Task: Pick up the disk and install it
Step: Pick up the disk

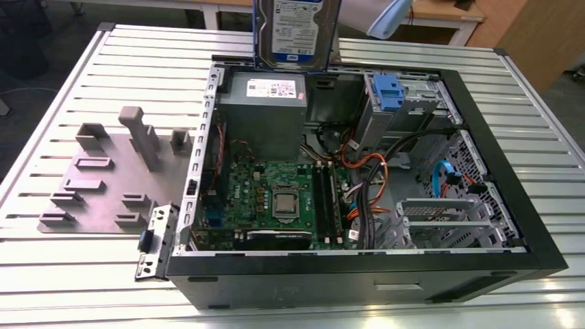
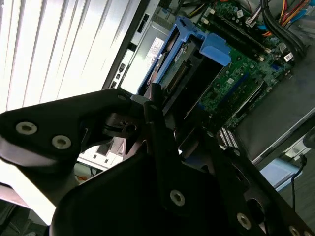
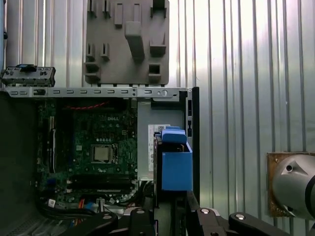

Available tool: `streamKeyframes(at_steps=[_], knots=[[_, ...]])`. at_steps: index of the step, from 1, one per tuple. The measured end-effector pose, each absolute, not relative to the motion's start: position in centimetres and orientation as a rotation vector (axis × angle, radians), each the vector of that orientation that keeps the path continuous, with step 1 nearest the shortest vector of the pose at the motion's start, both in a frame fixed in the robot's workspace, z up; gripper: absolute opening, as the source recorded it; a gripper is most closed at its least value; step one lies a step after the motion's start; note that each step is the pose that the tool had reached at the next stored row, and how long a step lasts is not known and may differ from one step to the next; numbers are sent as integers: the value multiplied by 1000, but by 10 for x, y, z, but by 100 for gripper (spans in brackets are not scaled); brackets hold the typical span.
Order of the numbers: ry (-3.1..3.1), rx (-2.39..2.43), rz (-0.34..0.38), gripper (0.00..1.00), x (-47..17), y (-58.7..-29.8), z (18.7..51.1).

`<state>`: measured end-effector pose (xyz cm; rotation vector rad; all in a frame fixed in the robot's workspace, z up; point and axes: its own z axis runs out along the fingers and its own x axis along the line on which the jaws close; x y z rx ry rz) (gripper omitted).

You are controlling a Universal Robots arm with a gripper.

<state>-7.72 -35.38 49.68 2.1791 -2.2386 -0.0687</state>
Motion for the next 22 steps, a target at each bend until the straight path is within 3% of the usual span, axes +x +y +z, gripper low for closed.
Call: streamKeyframes(at_steps=[22], knots=[[-2239, 2179, -69, 35, -73, -354, 497]])
